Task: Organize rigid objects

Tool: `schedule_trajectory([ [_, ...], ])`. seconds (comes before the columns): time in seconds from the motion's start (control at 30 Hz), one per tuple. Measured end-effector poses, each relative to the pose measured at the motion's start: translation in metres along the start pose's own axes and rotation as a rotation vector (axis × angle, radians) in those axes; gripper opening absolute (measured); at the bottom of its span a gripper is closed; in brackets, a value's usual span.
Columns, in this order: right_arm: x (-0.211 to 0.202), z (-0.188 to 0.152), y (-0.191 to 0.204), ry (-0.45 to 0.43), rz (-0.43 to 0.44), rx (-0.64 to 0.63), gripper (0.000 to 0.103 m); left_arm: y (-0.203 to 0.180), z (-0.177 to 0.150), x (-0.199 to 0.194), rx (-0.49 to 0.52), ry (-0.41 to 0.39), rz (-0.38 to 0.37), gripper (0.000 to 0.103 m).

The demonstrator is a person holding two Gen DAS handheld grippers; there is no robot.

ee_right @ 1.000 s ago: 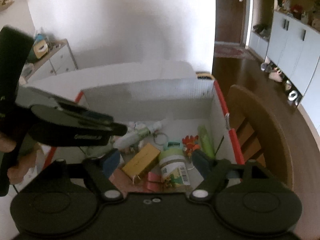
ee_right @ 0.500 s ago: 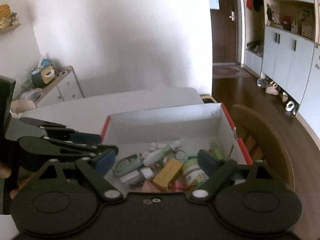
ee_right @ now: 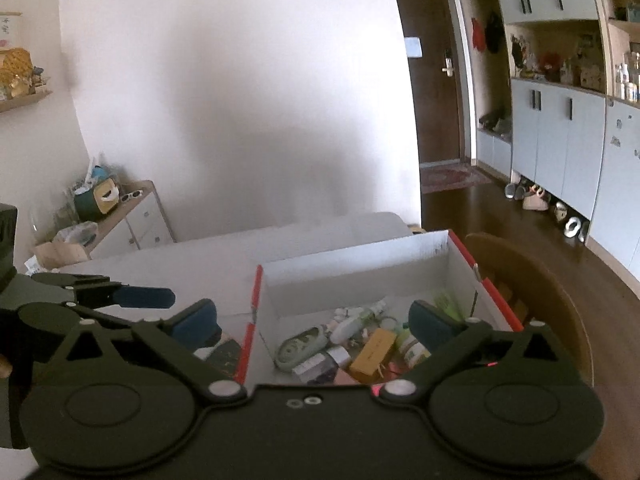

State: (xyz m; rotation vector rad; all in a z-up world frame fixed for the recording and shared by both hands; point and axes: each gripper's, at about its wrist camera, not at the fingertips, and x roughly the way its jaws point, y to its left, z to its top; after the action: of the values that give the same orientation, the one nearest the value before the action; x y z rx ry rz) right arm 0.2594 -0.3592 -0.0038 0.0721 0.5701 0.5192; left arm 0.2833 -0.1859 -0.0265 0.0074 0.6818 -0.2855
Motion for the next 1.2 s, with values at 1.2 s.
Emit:
schedule_trajectory([
  [1.2,-0.051,-0.048,0.055,-0.066,-0.059,0.123,0.103,0.012,-0.047,-0.071,0.025,-0.060,-0.041,0.103],
])
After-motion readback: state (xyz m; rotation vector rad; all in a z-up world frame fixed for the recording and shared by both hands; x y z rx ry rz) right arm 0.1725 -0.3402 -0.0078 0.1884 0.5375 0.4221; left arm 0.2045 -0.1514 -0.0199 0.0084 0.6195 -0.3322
